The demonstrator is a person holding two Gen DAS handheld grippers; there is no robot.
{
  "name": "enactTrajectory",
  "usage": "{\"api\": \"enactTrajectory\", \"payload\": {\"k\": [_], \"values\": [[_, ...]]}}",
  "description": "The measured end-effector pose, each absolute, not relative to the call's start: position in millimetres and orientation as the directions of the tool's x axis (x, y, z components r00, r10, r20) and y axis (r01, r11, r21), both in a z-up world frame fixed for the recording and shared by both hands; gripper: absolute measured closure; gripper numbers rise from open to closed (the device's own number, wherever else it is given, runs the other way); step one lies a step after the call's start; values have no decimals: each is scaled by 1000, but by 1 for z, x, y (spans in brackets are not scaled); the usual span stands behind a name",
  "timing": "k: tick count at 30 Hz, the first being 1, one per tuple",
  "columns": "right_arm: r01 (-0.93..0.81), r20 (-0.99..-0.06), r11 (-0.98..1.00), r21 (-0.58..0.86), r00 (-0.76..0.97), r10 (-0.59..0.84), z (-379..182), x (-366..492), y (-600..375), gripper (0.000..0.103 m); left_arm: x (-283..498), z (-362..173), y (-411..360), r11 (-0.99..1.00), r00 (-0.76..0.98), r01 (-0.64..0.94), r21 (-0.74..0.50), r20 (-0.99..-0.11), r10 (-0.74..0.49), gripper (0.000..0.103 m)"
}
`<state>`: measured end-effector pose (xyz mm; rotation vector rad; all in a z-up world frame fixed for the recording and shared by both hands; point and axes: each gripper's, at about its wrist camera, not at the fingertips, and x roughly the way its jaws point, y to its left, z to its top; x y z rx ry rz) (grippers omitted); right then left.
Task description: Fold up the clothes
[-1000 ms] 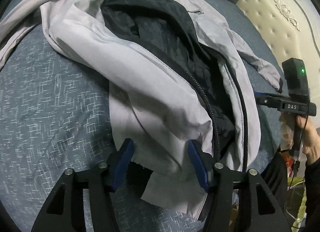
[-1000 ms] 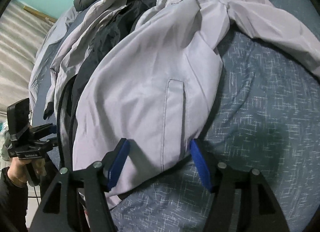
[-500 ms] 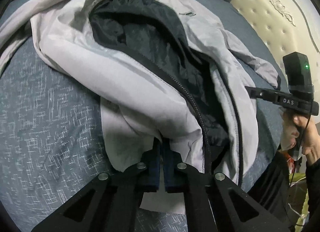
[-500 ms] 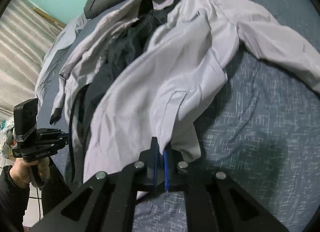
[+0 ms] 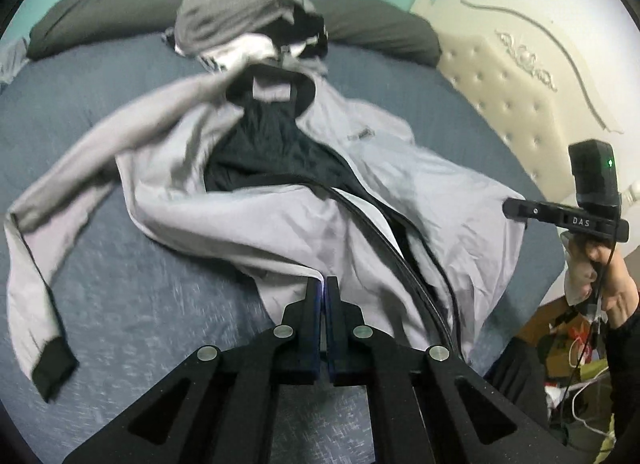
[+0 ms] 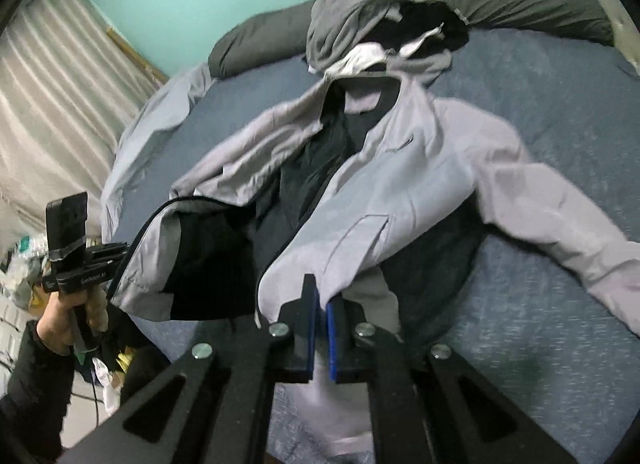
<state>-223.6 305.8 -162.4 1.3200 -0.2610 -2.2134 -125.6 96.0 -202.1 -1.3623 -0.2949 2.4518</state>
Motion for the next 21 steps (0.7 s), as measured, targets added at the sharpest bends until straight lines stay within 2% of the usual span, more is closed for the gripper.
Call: {"api": "enactTrajectory", "payload": {"k": [5,7,16,20,21], "values": [[285,-771,-874,395,-415,-483,-167,-241,326,99,-145,-188,93,-929,-495,-172,-329,-786,370,101],[249,-810,-903,351,-403,-426,-187,-251,325,99,-157,-205,99,-933,-458,-173,-315,-813,359,101],[106,-846,-933,344,-395,-357,-232,-267,357,95,-189,-281,127,-939,-339,-148,-311,-876,344,101],[99,-848,-938,333,-403,-344,-235,-267,368,76,-203,-314,139,-939,-288,-137,-315,-895,342,100],[106,-845,-937,332,-408,-345,-232,-265,370,74,-203,-318,140,-939,-277,-134,-317,-898,343,100]]}}
